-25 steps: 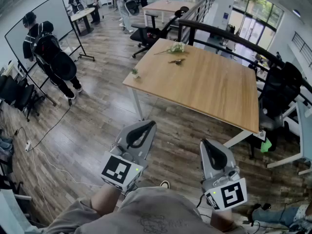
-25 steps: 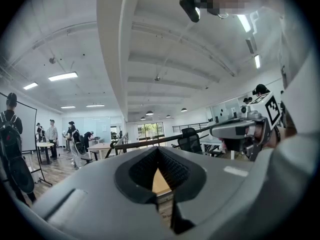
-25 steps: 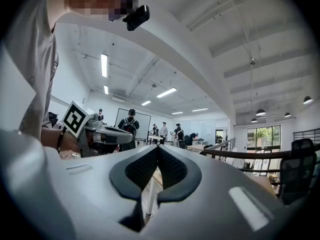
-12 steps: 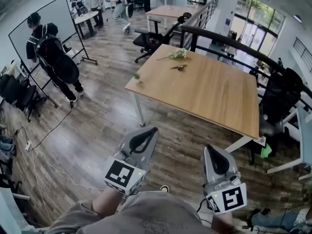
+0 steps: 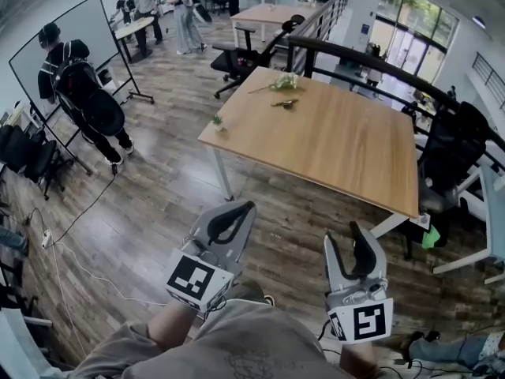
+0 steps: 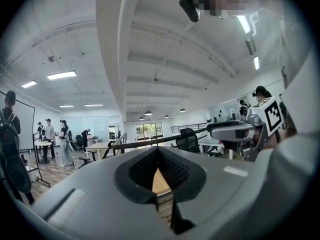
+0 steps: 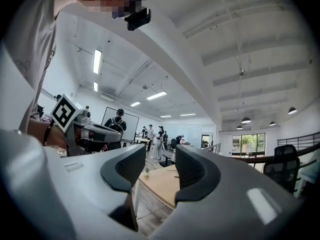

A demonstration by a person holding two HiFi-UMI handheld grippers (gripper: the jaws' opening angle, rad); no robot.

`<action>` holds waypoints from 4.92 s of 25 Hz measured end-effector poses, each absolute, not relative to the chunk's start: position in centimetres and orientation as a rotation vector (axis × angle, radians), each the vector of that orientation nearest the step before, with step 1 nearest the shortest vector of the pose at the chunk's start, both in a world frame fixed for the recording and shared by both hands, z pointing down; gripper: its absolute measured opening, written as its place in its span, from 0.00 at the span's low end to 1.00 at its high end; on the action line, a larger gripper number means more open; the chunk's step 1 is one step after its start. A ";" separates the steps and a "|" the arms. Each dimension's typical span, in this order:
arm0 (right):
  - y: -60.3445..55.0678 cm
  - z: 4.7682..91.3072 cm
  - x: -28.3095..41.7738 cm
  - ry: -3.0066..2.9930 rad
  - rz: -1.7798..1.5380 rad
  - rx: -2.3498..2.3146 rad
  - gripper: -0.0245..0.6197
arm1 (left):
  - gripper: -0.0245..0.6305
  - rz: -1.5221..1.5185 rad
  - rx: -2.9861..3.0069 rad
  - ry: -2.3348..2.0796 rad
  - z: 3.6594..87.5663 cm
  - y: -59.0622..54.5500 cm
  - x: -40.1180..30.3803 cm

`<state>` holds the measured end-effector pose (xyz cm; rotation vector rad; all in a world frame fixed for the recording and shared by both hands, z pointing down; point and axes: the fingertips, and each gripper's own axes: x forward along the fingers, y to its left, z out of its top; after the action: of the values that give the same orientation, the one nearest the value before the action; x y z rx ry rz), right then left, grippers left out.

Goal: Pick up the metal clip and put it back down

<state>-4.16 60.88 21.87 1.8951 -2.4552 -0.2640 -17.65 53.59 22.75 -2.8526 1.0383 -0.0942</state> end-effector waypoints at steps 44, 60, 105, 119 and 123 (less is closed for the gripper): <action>21.2 28.7 -5.0 -2.545 0.329 1.737 0.30 | 0.04 -0.308 -2.830 1.031 27.0 15.8 -17.8; 9.2 32.8 -1.4 -2.618 0.875 1.839 0.30 | 0.04 -0.354 -2.924 1.041 30.2 4.8 -15.4; -17.8 54.2 13.1 -2.283 2.241 1.740 0.30 | 0.04 -0.779 -2.945 1.220 44.9 -18.2 -0.8; -25.6 61.1 11.7 -2.052 2.430 1.835 0.30 | 0.04 -0.861 -3.021 1.190 50.3 -24.0 -2.4; -27.0 63.7 11.3 -1.970 2.492 1.853 0.30 | 0.04 -0.880 -3.048 1.186 52.1 -25.0 -2.6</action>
<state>11.34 -26.95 63.68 1.8531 -1.9701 2.4918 -2.59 -25.03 52.10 -3.0484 1.1859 -0.8805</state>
